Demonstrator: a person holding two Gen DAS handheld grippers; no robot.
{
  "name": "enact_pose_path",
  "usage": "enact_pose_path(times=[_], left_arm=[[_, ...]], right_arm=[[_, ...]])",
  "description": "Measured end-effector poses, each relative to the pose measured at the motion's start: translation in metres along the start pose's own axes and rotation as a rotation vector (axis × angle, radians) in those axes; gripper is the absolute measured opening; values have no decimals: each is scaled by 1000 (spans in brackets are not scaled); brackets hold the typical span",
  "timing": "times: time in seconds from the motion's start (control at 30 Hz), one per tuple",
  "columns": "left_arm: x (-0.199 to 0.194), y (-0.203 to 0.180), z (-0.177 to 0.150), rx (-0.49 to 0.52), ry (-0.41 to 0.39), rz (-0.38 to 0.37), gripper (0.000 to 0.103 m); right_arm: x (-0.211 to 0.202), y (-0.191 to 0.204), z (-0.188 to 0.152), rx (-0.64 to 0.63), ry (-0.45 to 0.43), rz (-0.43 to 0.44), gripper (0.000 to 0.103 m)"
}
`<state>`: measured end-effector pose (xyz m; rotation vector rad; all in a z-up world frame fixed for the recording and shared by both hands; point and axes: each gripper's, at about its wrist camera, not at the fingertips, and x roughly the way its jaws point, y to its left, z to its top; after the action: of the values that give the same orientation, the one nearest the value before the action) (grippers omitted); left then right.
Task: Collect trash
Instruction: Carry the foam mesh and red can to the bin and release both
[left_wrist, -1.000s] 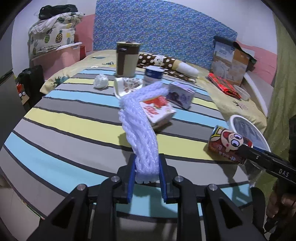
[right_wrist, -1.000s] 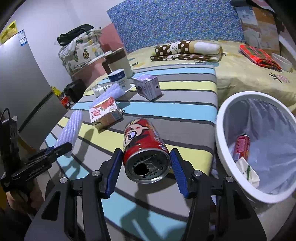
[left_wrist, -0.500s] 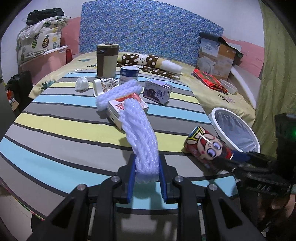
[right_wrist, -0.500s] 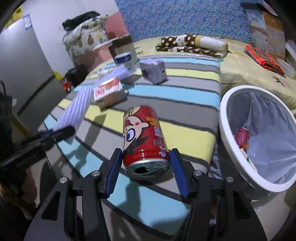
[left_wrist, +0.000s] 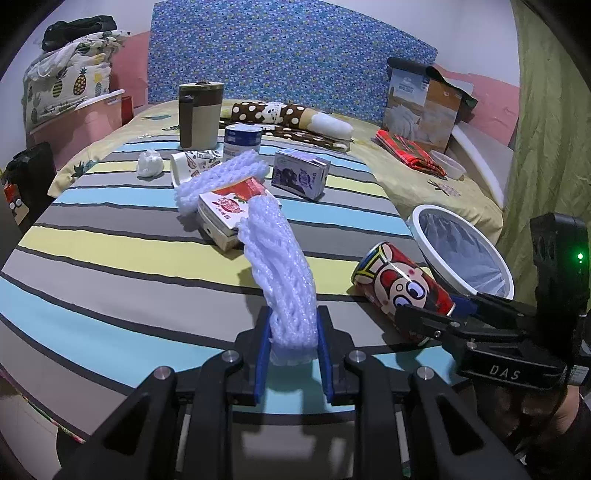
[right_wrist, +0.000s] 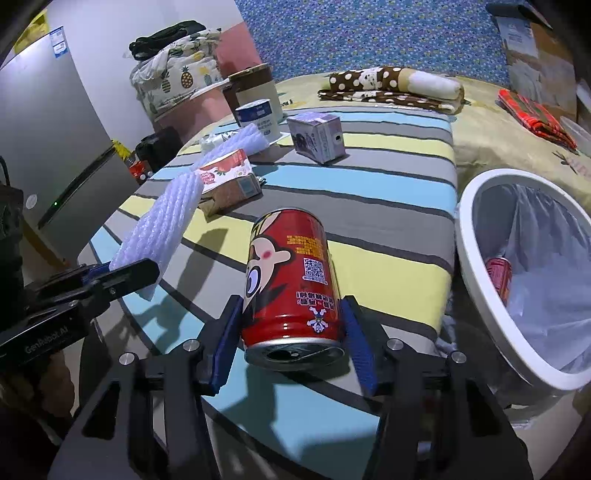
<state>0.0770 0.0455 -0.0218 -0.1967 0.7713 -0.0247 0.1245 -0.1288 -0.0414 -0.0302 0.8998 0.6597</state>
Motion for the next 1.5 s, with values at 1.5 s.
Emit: enact_pose_path(times=[1.5], left_arm=[[41, -143, 42, 249, 3, -265, 24]], right_arm=[[-95, -107, -11, 269, -231, -224, 54]])
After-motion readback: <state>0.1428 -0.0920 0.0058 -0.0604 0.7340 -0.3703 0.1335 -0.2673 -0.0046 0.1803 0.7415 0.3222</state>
